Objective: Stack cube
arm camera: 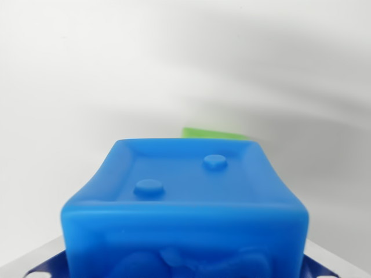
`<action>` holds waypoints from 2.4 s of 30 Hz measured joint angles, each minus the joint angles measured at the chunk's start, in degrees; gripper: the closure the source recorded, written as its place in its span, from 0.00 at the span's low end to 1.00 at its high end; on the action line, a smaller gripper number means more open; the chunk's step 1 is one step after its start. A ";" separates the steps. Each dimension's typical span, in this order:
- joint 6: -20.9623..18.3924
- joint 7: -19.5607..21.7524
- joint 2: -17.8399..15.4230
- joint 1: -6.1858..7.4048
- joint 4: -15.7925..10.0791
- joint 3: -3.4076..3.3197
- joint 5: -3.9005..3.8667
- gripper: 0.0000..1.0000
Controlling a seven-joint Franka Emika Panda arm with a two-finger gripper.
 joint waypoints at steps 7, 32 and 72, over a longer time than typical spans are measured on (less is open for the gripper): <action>-0.06 -0.12 -1.87 -0.58 -1.64 -0.79 -0.02 1.00; 6.24 -0.82 2.28 -1.90 -4.21 -1.98 -0.13 1.00; 15.24 -2.29 11.81 -1.90 -3.61 -1.51 1.85 0.00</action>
